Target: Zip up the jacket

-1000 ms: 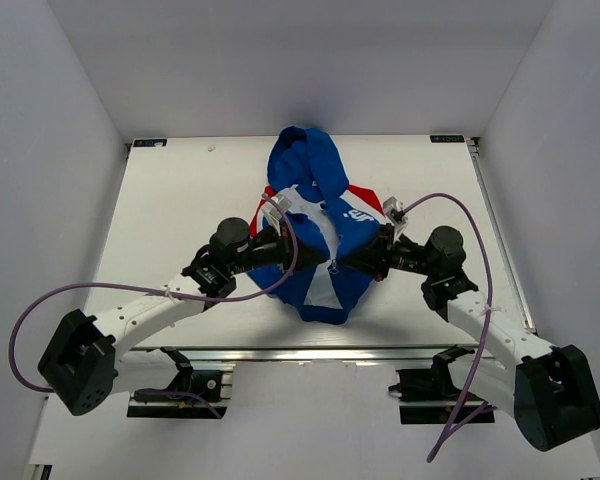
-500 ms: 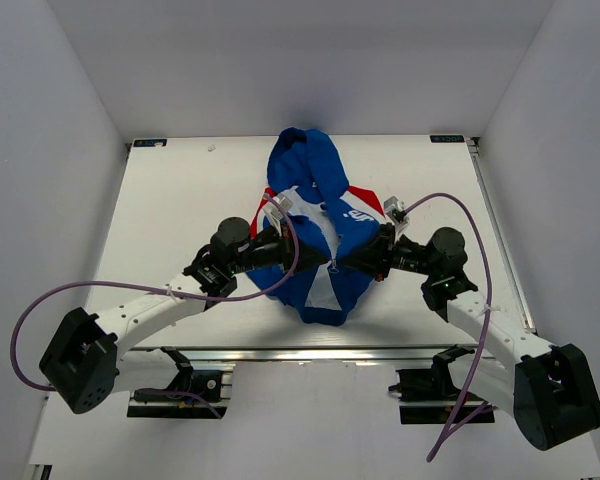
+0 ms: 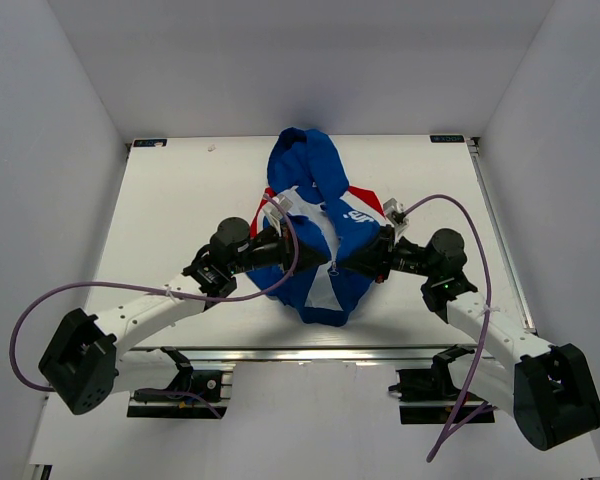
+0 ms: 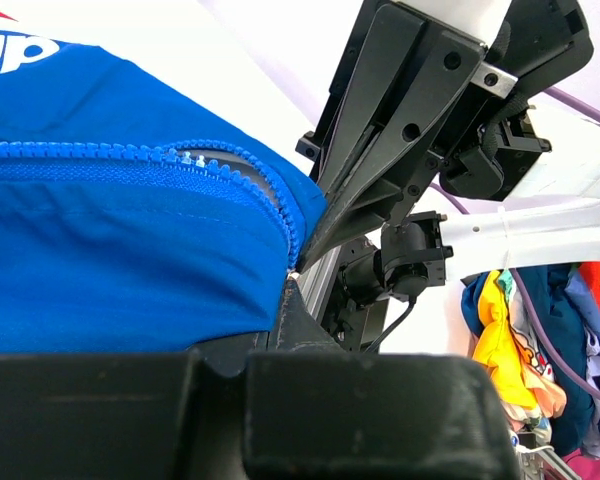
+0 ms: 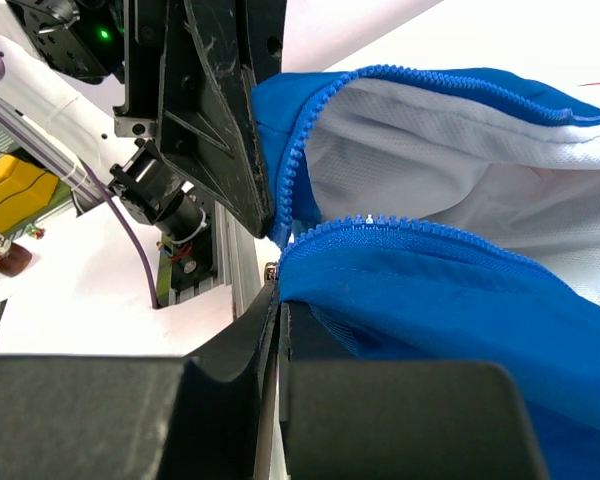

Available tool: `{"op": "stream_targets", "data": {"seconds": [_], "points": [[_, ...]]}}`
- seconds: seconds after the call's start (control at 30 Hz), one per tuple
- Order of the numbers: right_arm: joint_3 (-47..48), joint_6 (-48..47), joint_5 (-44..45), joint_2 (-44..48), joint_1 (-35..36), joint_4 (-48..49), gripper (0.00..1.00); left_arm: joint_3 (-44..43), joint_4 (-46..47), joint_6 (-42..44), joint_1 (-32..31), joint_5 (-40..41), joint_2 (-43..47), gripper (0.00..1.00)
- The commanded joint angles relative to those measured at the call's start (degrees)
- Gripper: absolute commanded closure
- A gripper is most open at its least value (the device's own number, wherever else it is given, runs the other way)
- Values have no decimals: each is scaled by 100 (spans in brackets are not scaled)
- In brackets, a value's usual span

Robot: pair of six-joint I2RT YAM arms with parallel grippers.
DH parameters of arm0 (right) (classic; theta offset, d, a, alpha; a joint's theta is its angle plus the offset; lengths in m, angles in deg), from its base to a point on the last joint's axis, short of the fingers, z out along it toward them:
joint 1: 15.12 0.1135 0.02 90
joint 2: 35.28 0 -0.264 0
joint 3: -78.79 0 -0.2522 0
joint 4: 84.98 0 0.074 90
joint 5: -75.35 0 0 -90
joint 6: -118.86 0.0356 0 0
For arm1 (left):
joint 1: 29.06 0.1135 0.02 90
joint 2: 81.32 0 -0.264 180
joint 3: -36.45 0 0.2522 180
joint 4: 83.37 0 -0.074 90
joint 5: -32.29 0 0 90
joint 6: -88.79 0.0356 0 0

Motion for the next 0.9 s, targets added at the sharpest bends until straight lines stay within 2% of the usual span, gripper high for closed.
{"op": "stream_targets", "data": {"seconds": [0.0, 0.87], "points": [[-25, -161, -159, 113, 24, 112, 100, -55, 30, 54, 3, 20, 303, 100], [-70, 471, -125, -72, 33, 1008, 100, 15, 284, 10, 3, -261, 154, 100]]}}
